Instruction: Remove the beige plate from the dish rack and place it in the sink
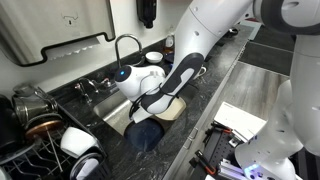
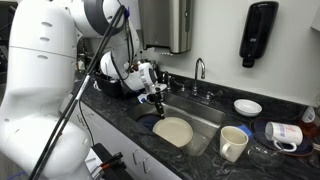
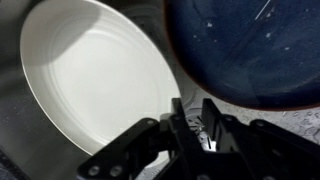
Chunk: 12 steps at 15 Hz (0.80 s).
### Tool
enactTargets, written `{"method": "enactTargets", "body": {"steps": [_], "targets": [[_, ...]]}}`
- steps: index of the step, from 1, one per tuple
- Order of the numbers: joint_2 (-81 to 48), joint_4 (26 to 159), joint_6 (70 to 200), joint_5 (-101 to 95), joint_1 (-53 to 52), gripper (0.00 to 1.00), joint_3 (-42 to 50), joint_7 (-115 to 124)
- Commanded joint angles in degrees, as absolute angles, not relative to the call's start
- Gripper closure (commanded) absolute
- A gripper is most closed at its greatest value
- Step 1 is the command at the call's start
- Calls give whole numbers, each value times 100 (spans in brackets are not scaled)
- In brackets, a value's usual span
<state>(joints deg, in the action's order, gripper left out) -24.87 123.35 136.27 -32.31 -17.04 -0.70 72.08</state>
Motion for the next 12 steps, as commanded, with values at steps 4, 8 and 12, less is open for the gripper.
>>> {"method": "enactTargets", "body": {"steps": [4,8,12], "targets": [[-1993,12438,13597,-2657,-1735,20,-256,6793],[-1555,12450,13744,-2046,-1638,0,-569,6090],[-1160,12353,13590,-1119,-1590,0,-849,5108]]}}
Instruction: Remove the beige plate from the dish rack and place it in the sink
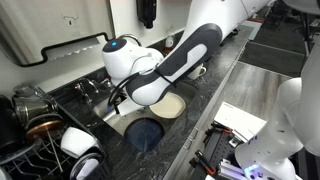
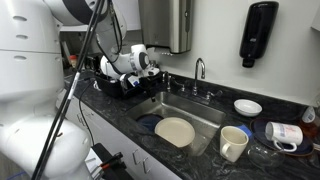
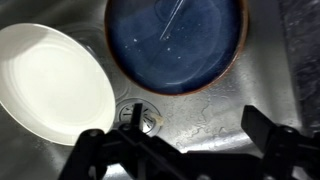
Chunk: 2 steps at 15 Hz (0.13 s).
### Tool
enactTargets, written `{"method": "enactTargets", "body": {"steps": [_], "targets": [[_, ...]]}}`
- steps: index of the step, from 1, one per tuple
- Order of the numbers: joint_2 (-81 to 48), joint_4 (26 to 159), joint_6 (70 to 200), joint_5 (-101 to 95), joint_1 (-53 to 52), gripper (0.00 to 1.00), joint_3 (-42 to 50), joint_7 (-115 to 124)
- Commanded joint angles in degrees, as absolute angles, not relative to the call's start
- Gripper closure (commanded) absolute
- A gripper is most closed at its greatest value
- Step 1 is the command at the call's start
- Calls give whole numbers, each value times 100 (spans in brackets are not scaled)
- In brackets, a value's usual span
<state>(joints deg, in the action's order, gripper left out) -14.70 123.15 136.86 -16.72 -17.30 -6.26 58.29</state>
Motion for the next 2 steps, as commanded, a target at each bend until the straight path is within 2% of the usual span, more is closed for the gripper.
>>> {"method": "enactTargets", "body": {"steps": [1,2], "targets": [[-1037,12324,13483,-920,-1591,0,-893,4853],[-927,12308,13415,-808,-1607,0,-908,4699]]}}
